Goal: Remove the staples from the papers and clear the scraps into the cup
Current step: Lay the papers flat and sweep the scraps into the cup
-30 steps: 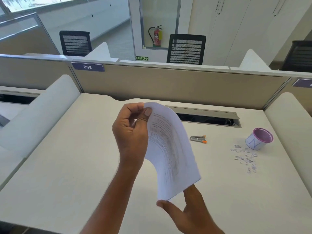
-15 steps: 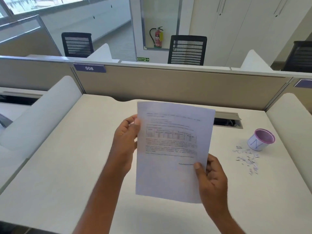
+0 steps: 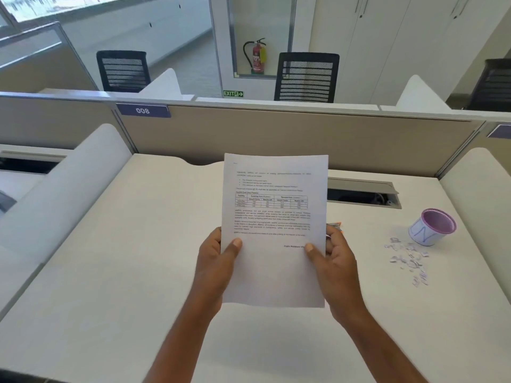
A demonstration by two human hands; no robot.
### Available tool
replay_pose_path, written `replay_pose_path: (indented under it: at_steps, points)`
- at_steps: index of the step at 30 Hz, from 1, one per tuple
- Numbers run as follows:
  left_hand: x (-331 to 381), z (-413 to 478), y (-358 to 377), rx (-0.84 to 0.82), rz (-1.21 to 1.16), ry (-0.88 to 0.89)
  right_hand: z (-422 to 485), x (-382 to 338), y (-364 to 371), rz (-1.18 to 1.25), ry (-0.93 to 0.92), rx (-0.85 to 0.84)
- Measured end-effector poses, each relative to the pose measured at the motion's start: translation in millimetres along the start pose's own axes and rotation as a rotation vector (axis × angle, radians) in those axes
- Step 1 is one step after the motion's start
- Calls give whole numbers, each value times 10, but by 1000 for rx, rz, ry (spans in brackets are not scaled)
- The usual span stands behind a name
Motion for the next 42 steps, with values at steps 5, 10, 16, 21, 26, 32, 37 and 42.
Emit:
replay_pose_path:
  at_steps: [5, 10, 16, 21, 26, 32, 37, 42]
  points:
    - [-61, 319, -177, 67, 27, -9, 323, 191, -29, -132, 89, 63]
    - [-274, 686, -262, 67, 112, -36, 642, 493, 120, -16, 188, 134]
    - [-453, 975, -311, 79, 203, -66, 1061, 754, 384, -28, 217, 168]
    - [-420, 1273, -351, 107, 288, -44, 1361, 921, 617, -83, 232, 154]
    - [-371, 1618, -334, 121, 365, -6, 1660, 982, 786, -162, 222, 164]
    - [-433, 2049, -315, 115, 460, 40, 2019, 1049, 1027, -291, 178, 139]
    - [-566, 2388, -339, 115, 546, 46, 2259, 1250, 1216, -378, 220, 128]
    - [-758, 2652, -344, 98, 606, 26, 2416, 1545, 1366, -458, 275, 121]
Point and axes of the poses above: each hand's wrist, its own z-axis towards the middle knuckle, its own y-axis out of the palm, x = y × z, the point moved 7 cm from there along z, towards the middle knuckle, and after that the axes turned 1 degree about -x, right-handed, at the moved point
